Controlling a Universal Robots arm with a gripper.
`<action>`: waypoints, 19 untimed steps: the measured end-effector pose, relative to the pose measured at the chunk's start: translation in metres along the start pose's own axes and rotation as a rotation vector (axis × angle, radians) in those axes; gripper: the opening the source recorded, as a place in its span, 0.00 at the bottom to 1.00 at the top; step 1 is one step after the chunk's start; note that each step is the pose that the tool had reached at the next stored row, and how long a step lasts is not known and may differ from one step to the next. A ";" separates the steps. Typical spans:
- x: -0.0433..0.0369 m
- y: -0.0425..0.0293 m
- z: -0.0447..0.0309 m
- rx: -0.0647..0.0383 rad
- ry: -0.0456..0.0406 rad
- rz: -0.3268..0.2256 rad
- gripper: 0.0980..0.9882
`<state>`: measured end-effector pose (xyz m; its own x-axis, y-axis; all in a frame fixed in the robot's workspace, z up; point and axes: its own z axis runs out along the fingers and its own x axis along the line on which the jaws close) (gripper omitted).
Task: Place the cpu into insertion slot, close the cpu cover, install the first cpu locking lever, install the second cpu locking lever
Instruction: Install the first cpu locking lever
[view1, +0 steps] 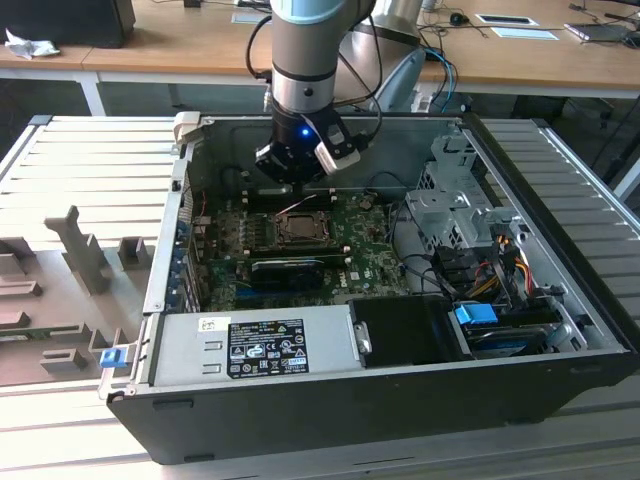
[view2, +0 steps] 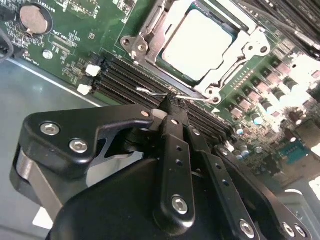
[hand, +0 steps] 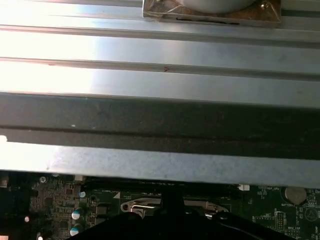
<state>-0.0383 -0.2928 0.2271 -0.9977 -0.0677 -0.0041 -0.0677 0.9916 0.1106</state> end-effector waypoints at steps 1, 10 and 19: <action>-0.0002 0.0002 0.0003 0.000 0.0004 -0.008 0.01; -0.0046 0.0004 0.0021 0.000 0.0000 -0.014 0.01; -0.0055 0.0003 0.0026 0.000 -0.0007 -0.014 0.01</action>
<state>-0.0329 -0.2918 0.2245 -0.9966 -0.0817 -0.0064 -0.0819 0.9905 0.1104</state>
